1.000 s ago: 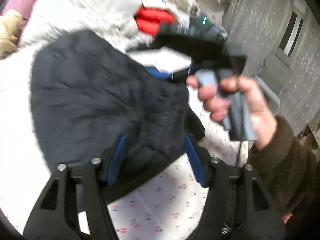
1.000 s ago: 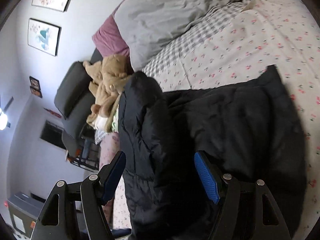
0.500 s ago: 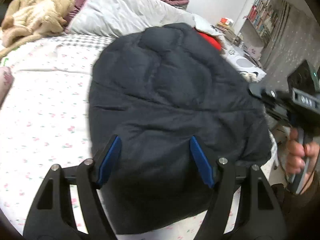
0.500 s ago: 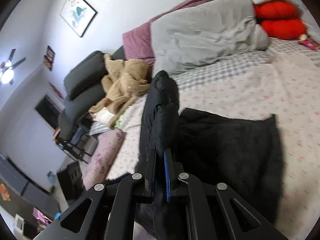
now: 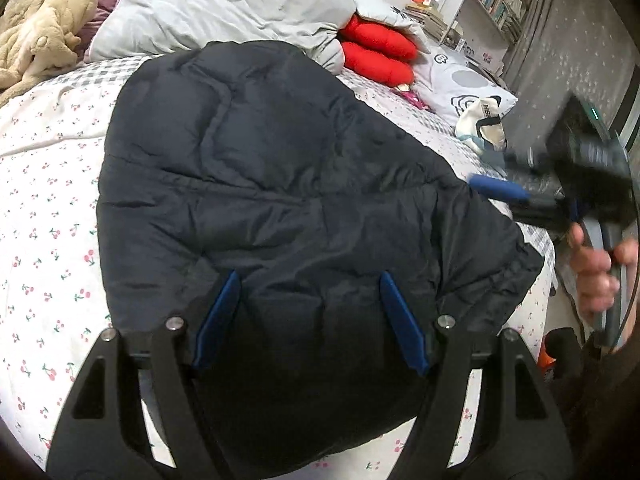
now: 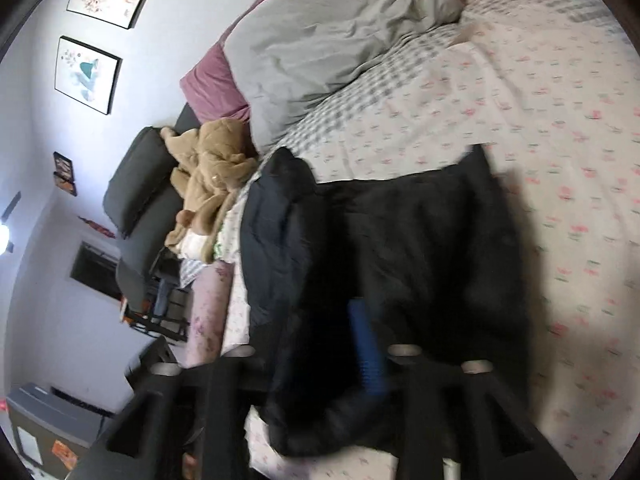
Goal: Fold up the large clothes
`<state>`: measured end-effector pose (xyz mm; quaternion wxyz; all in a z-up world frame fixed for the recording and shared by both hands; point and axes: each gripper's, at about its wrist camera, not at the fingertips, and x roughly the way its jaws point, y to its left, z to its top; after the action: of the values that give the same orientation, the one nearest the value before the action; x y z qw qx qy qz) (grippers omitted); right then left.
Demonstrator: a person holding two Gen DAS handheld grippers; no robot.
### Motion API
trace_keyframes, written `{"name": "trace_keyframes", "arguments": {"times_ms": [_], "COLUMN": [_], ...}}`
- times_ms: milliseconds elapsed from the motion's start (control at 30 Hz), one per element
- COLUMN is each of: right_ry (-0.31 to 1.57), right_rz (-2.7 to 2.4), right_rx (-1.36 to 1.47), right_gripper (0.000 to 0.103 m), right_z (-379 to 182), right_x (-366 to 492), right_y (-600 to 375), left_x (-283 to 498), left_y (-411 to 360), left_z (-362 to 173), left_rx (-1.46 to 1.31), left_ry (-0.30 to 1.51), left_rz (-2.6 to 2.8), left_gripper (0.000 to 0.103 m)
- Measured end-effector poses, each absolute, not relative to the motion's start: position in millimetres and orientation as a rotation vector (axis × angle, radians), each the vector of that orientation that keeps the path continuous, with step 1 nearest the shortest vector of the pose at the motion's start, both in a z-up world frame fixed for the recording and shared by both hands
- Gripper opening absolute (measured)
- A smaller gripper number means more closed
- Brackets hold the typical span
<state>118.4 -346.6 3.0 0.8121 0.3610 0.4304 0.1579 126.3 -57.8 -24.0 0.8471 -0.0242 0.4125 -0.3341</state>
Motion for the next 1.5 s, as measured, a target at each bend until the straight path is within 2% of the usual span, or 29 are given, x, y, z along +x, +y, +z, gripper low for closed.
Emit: {"name": "trace_keyframes", "arguments": {"times_ms": [33, 100, 133, 167, 200, 400, 533, 700, 800, 833, 867, 900, 933, 1100, 1233, 1300, 1333, 1367, 1400, 1433, 1467, 1500], "right_ry": [0.924, 0.946, 0.945, 0.929, 0.928, 0.796, 0.930, 1.104, 1.051, 1.031, 1.015, 1.007, 0.982, 1.014, 1.045, 1.023, 1.014, 1.010, 1.000, 0.979, 0.962, 0.942], "right_rz": [0.350, 0.368, 0.386, 0.401, 0.398, 0.402, 0.360, 0.305, 0.254, 0.223, 0.181, 0.155, 0.117, 0.169, 0.145, 0.126, 0.107, 0.093, 0.084, 0.090, 0.100, 0.106], "right_rx": [0.774, 0.760, 0.741, 0.713, 0.657, 0.414, 0.374, 0.367, 0.444, 0.463, 0.493, 0.518, 0.564, 0.836, 0.873, 0.825, 0.768, 0.715, 0.657, 0.617, 0.600, 0.585], "right_gripper": [0.079, 0.078, 0.060, 0.009, 0.006, 0.006, 0.006, 0.011, 0.018, 0.027, 0.058, 0.080, 0.098, 0.098, 0.098, 0.096, 0.089, 0.072, 0.059, 0.035, 0.026, 0.022], "right_z": [1, -4, -5, -5, -3, 46, 29, -16, -3, 1, 2, 2, 0, -30, -45, -40, -37, -35, -35, -34, -32, -26], "right_x": [128, 142, 148, 149, 149, 91, 56, 45, 41, 41, 41, 42, 43, 65, 96, 110, 118, 122, 126, 129, 131, 132], "right_y": [-337, -316, -304, -296, -288, -271, -275, -293, -322, -332, -343, -350, -361, -383, -372, -362, -354, -350, -341, -337, -334, -333], "left_x": [126, 121, 120, 121, 121, 127, 131, 119, 109, 108, 109, 109, 110, 109, 106, 105, 105, 105, 105, 106, 107, 110], "left_y": [-58, -53, -53, -52, -49, -22, -29, -79, -95, -96, -95, -94, -94, -94, -95, -94, -94, -93, -90, -87, -84, -77], "left_z": [-23, -26, -24, -22, -17, 4, 0, -30, -35, -36, -36, -36, -36, -38, -40, -41, -40, -39, -36, -33, -29, -24], "left_rx": [-0.044, -0.038, -0.036, -0.038, -0.050, -0.202, -0.234, -0.022, 0.076, 0.075, 0.069, 0.066, 0.064, 0.070, 0.080, 0.080, 0.078, 0.074, 0.072, 0.066, 0.054, 0.027], "left_ry": [0.870, 0.871, 0.870, 0.865, 0.849, 0.739, 0.764, 0.849, 0.835, 0.838, 0.844, 0.847, 0.849, 0.853, 0.855, 0.856, 0.857, 0.854, 0.849, 0.846, 0.846, 0.848], "left_rz": [-0.706, -0.705, -0.704, -0.698, -0.681, -0.630, -0.656, -0.721, -0.723, -0.721, -0.723, -0.724, -0.726, -0.740, -0.743, -0.743, -0.742, -0.738, -0.726, -0.717, -0.710, -0.693], "left_gripper": [0.073, 0.073, 0.073, 0.073, 0.073, 0.073, 0.072, 0.073, 0.073, 0.073, 0.073, 0.073, 0.073, 0.073, 0.073, 0.073, 0.073, 0.074, 0.075, 0.075, 0.076, 0.080]}}
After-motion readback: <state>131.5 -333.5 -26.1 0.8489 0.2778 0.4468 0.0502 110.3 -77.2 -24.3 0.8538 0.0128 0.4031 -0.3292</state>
